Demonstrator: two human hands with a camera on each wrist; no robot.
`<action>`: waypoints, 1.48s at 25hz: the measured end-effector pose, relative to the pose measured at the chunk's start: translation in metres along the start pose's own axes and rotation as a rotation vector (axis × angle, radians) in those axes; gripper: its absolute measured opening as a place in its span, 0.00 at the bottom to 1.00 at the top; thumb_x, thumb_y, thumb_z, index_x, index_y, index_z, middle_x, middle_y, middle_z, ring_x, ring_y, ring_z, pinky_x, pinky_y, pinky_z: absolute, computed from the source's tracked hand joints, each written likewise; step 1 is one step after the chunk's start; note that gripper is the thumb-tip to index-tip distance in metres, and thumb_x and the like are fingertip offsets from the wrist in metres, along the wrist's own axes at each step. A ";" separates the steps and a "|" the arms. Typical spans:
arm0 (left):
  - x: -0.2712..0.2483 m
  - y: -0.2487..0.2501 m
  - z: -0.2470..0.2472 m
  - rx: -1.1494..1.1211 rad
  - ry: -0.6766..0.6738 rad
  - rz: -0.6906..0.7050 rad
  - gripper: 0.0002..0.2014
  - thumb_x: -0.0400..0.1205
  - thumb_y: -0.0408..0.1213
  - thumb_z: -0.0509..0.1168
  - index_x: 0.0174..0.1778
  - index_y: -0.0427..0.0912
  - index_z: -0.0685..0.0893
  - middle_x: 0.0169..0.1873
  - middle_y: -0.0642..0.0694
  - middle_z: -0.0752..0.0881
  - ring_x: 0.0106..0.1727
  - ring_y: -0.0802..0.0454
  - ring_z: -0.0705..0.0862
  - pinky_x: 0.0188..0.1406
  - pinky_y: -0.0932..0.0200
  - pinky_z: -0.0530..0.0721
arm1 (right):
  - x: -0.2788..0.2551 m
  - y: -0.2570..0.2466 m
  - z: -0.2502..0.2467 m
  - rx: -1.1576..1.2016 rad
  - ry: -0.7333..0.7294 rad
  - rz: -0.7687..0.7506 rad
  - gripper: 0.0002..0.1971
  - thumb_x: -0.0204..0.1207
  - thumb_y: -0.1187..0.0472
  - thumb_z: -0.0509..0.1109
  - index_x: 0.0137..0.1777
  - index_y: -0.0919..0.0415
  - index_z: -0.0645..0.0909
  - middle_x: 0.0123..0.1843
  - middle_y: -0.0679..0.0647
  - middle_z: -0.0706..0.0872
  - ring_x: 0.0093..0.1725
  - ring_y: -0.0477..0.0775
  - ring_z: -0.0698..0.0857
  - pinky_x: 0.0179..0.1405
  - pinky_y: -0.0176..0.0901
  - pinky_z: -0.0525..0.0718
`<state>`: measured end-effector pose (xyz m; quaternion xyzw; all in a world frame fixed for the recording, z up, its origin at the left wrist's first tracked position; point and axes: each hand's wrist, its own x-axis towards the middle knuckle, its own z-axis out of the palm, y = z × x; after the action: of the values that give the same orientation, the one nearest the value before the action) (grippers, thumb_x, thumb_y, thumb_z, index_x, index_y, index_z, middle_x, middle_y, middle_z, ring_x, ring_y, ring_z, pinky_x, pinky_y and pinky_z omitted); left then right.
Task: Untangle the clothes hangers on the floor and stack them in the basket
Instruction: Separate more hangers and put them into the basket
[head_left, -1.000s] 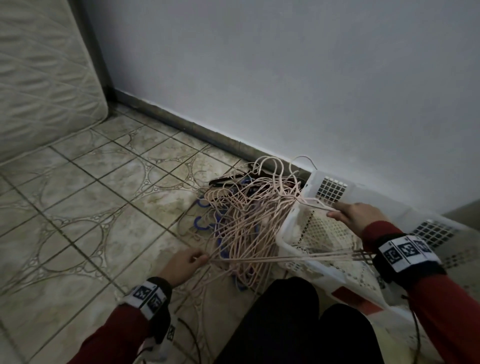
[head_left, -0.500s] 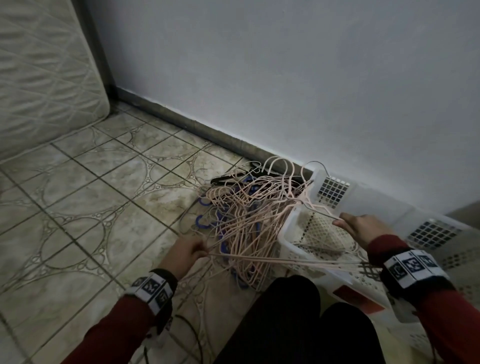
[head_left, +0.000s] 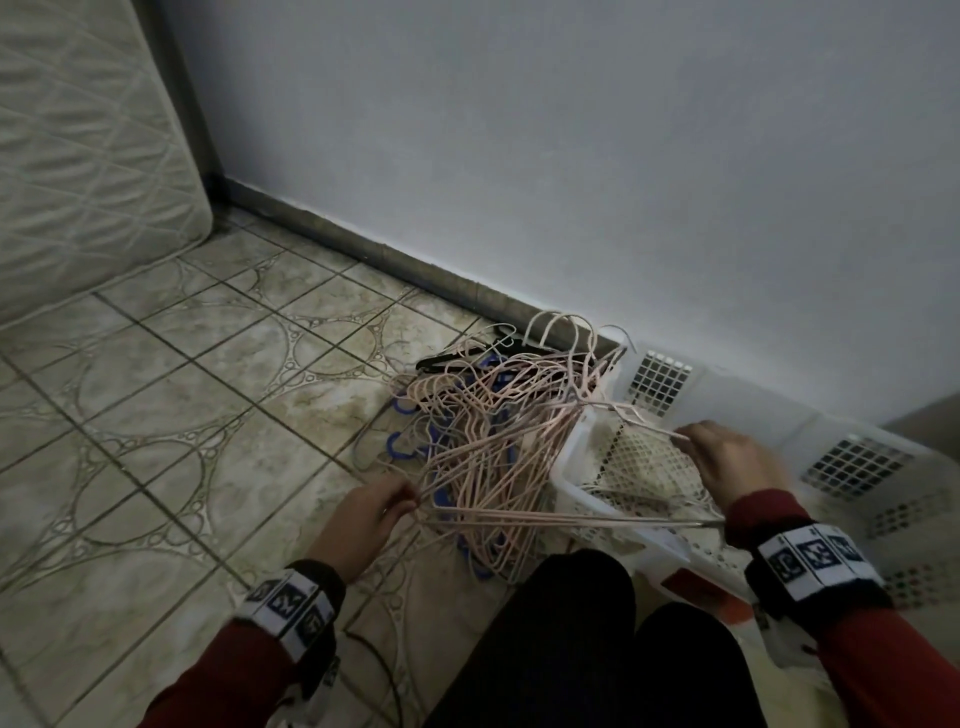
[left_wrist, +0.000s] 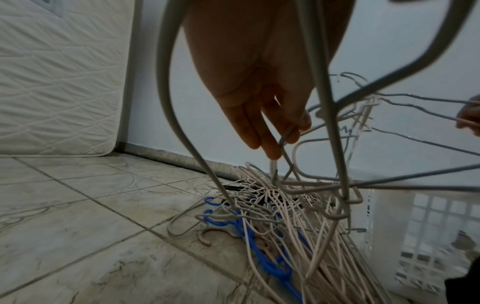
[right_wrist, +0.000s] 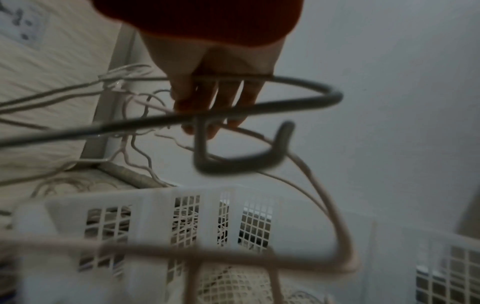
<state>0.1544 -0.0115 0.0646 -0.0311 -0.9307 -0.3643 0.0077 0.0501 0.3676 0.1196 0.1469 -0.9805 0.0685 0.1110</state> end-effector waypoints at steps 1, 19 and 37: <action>0.002 0.000 -0.001 -0.011 0.019 -0.011 0.05 0.81 0.32 0.63 0.42 0.46 0.80 0.42 0.46 0.85 0.43 0.55 0.81 0.42 0.69 0.74 | 0.000 0.000 0.000 0.073 -0.065 0.044 0.10 0.78 0.58 0.64 0.48 0.62 0.84 0.38 0.59 0.88 0.37 0.63 0.87 0.36 0.50 0.82; 0.022 0.015 -0.018 0.154 -0.146 -0.112 0.01 0.79 0.38 0.66 0.43 0.46 0.83 0.39 0.48 0.82 0.40 0.52 0.81 0.41 0.63 0.76 | -0.011 -0.019 -0.043 0.351 -0.061 -0.176 0.24 0.64 0.41 0.53 0.41 0.55 0.85 0.31 0.47 0.84 0.28 0.52 0.81 0.29 0.32 0.73; 0.031 0.006 -0.014 -0.054 -0.375 -0.315 0.19 0.82 0.38 0.61 0.69 0.41 0.71 0.51 0.43 0.82 0.45 0.51 0.80 0.35 0.67 0.75 | -0.012 0.002 -0.006 0.356 0.007 -0.168 0.44 0.71 0.27 0.34 0.44 0.61 0.82 0.41 0.57 0.87 0.38 0.60 0.87 0.35 0.49 0.82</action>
<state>0.1240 -0.0152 0.0803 0.0471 -0.8991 -0.3738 -0.2227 0.0623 0.3738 0.1223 0.2451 -0.9369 0.2317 0.0920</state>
